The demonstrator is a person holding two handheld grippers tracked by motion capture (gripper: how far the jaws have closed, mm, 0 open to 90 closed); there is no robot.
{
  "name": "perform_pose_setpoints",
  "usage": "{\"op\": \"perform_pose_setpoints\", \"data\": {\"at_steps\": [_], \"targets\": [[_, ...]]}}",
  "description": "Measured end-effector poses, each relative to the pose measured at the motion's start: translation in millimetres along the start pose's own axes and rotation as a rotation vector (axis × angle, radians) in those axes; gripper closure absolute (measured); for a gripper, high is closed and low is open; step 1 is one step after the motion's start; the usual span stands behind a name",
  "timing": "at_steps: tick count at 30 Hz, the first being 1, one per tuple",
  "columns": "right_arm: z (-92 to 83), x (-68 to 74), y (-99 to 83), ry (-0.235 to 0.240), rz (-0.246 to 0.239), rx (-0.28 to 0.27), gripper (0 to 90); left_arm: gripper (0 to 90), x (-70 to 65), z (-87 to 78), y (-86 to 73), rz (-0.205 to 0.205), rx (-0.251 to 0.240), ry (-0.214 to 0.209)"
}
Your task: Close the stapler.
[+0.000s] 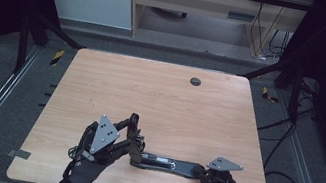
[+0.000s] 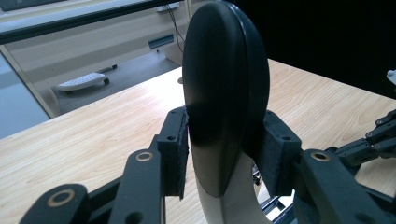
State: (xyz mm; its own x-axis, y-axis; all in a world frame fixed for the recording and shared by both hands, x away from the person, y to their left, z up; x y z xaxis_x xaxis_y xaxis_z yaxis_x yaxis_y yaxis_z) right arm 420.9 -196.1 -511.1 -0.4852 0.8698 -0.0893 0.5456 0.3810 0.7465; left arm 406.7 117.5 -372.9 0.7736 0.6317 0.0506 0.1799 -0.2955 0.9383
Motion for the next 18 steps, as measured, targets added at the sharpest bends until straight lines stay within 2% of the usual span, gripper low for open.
{"op": "perform_pose_setpoints", "data": {"at_steps": [18], "targets": [[0.1,-0.1,-0.1,0.008,0.006,-0.001,88.9,57.7,-9.1,8.4,3.9,0.040,0.014,0.011]]}}
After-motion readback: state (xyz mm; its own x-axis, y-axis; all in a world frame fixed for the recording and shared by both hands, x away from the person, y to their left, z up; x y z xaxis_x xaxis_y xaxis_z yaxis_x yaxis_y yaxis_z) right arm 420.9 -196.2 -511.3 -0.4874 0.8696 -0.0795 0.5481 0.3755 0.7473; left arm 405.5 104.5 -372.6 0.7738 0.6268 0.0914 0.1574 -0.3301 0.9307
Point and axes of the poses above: each handheld gripper's, and its own axes: z roughly forward along the jaws, y roughly out of its top, x roughly to its left, the point moved 3 cm from there along z, roughly forward along the jaws, and after that the axes turned 14 degrees about -y, right-handed, at the moved point
